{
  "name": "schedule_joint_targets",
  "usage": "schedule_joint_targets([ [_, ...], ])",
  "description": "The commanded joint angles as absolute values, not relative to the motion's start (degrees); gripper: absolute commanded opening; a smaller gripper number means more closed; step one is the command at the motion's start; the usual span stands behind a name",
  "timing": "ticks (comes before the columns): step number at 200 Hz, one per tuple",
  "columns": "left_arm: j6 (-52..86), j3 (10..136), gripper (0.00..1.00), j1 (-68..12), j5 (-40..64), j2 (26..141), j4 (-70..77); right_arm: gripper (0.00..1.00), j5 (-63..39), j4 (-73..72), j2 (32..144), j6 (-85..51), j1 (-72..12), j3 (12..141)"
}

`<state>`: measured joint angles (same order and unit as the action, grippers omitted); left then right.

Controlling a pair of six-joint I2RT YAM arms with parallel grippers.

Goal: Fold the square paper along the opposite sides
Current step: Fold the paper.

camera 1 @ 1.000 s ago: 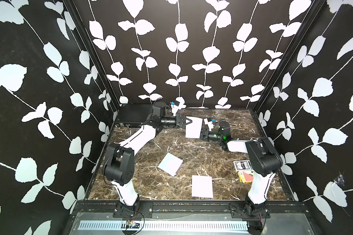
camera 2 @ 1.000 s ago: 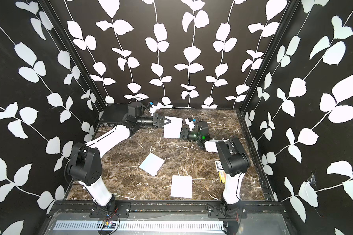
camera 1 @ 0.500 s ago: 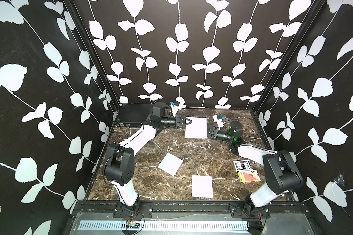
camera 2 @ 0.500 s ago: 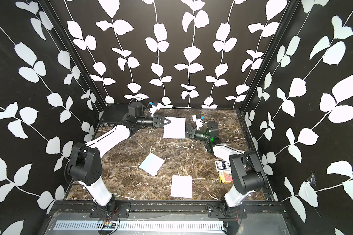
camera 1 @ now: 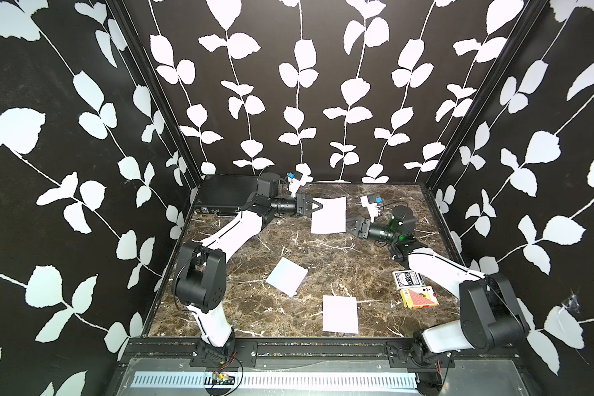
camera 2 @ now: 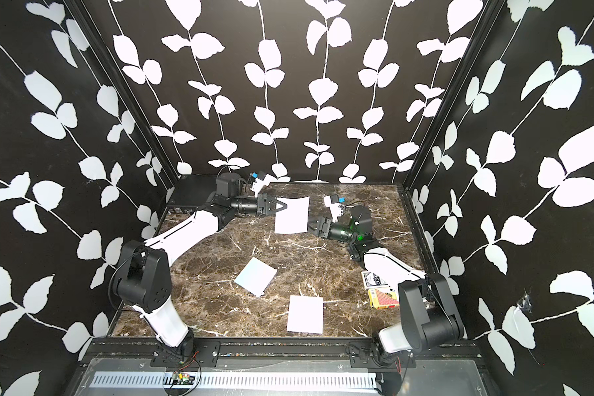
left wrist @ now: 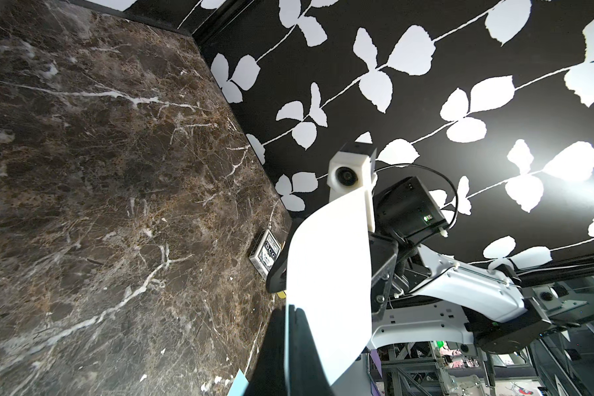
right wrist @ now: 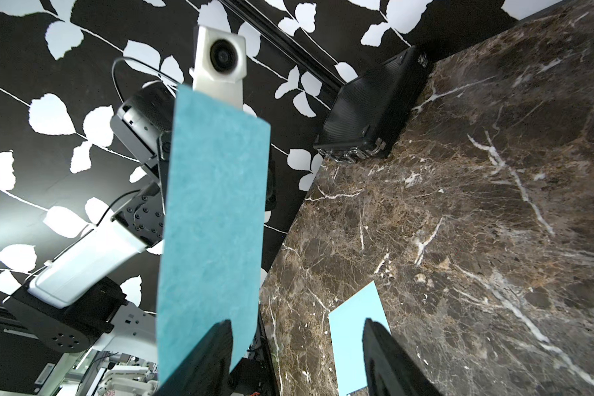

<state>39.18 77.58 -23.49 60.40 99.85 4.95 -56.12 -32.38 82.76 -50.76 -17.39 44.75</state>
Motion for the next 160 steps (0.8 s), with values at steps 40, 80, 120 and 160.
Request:
schedule_joint_targets([
  [40, 37.5, 77.7, 0.00, -23.7, 60.6, 99.0, 4.1, 0.72, -55.3, -29.0, 82.3, -48.2, -18.2, 48.1],
  [80, 36.1, 78.0, 0.00, -23.7, 60.8, 98.0, 3.2, 0.70, -55.7, -25.6, 83.8, -47.7, -16.4, 48.3],
  [120, 35.3, 77.8, 0.00, -23.7, 60.6, 97.7, 2.2, 0.70, -55.8, -21.0, 82.4, -45.6, -15.2, 49.5],
  [160, 35.1, 77.8, 0.00, -23.7, 60.6, 97.6, 2.2, 0.70, -55.9, -20.5, 80.6, -46.1, -14.6, 49.4],
])
